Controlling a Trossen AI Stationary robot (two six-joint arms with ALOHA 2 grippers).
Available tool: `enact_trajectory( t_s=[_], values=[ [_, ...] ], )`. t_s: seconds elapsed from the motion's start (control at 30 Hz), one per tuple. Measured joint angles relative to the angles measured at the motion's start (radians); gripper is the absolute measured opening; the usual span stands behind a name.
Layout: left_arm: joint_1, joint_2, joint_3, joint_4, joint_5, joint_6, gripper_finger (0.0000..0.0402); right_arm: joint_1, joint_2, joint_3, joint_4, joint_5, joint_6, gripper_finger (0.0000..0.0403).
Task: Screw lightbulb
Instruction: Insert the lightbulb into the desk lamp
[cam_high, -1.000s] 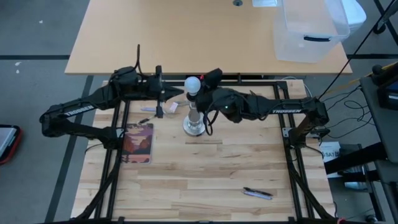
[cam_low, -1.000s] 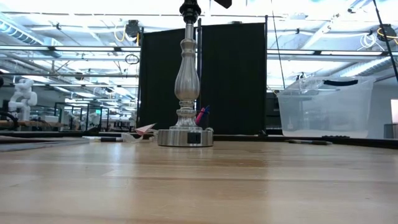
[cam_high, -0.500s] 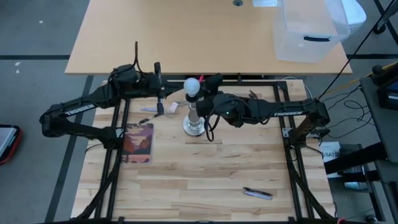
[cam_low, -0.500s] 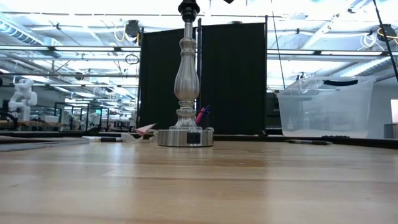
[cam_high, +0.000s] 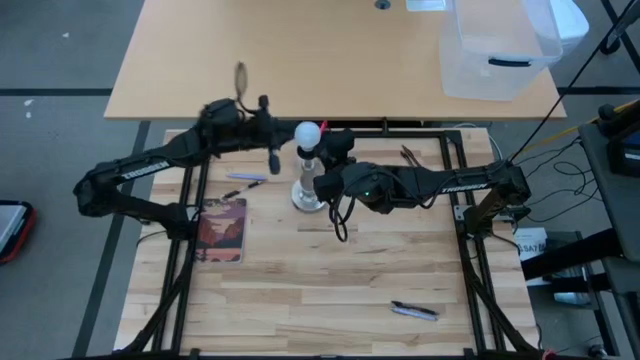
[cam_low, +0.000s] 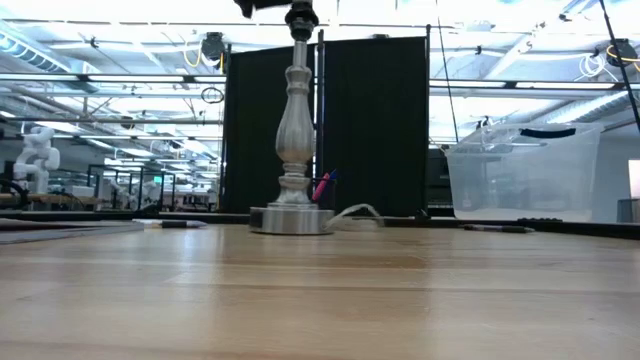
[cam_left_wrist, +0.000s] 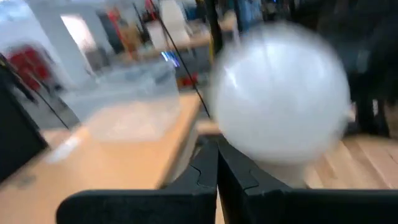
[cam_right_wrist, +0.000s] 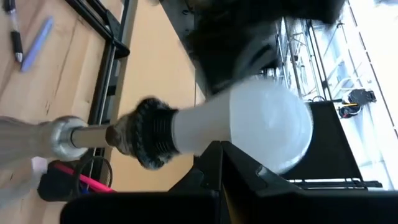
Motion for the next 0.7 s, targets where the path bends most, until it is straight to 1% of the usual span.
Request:
enact_trajectory(
  t_s=[0.1,0.2,0.3,0.47,0.6,0.7],
  values=[
    [0.004,0.011,-0.005,-0.031,0.008,-0.003,0.0000,0.015,0.000,0.000,-0.001,0.011,0.003,0.0000],
    [0.004,-0.002,-0.002,-0.023,-0.003,-0.003,0.0000,0.027,0.000,0.000,-0.006,0.020,0.004,0.0000],
    [0.005,-0.031,-0.003,-0.049,-0.013,-0.003,0.0000,0.038,0.000,0.000,-0.026,0.020,0.033,0.0000],
    [-0.004,-0.114,-0.002,-0.075,-0.012,-0.003,0.0000,0.041,0.000,0.000,-0.082,0.025,0.125,0.0000],
    [-0.041,-0.155,-0.002,-0.101,-0.012,-0.002,0.0000,0.020,0.000,0.000,-0.088,0.025,0.137,0.0000],
    [-0.077,-0.162,-0.001,-0.101,0.012,0.003,0.0000,-0.016,0.000,0.000,-0.086,0.025,0.126,0.0000]
  ],
)
